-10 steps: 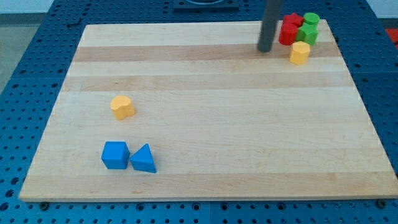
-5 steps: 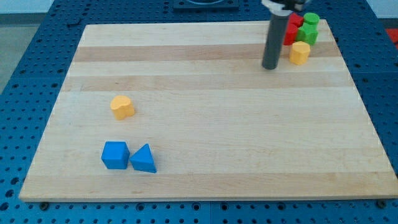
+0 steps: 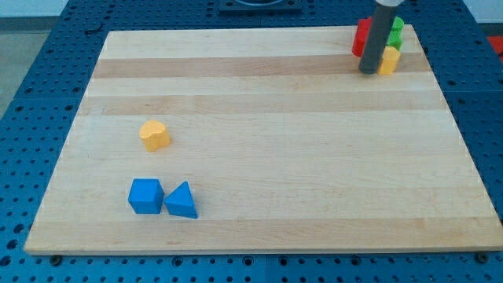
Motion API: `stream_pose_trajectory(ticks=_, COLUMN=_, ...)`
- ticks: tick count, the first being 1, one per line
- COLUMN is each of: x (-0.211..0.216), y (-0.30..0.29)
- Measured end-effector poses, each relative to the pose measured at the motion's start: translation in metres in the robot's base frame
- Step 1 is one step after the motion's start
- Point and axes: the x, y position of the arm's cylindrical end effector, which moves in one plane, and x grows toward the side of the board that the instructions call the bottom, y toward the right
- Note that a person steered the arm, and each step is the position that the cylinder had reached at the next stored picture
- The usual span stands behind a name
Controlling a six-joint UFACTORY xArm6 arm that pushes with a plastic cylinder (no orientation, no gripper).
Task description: Push yellow hexagon to the green star
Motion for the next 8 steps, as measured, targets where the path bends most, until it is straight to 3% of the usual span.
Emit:
stream_pose_trajectory(ticks=2, x=0.024, y=0.009)
stream_pose_trajectory(ticks=5, x=0.007, y=0.071)
stream_pose_trajectory(ticks=6, x=0.014, y=0.062)
stream_pose_trajectory(ticks=8, x=0.031, y=-0.013)
